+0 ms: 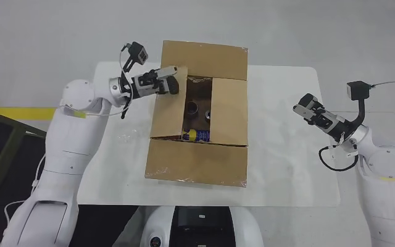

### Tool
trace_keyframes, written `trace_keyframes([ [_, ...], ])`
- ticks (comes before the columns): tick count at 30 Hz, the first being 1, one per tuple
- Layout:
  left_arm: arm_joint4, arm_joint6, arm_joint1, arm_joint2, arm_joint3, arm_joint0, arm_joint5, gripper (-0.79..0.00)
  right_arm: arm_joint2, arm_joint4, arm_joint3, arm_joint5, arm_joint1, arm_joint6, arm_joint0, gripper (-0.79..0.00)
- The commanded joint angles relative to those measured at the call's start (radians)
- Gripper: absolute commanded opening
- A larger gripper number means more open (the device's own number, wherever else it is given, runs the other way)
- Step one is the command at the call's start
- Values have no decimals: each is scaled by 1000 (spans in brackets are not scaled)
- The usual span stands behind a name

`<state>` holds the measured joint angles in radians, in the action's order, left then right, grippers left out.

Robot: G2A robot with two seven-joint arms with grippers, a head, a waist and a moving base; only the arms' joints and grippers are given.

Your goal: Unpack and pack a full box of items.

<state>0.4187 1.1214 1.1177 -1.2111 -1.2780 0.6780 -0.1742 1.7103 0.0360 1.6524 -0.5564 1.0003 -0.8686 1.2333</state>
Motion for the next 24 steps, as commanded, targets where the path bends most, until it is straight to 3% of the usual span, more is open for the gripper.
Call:
trace_keyframes([
  [1, -61, -12, 0, 17, -10, 2, -23, 0, 0, 0, 0, 0, 0, 0, 0, 0],
  [5, -111, -23, 0, 38, -25, 6, -34, 0, 0, 0, 0, 0, 0, 0, 0, 0],
  [17, -161, -39, -4, 57, -30, 10, 46, 0, 0, 0, 0, 0, 0, 0, 0, 0],
  [24, -177, -71, -8, 46, -47, 16, 16, 0, 0, 0, 0, 0, 0, 0, 0, 0],
])
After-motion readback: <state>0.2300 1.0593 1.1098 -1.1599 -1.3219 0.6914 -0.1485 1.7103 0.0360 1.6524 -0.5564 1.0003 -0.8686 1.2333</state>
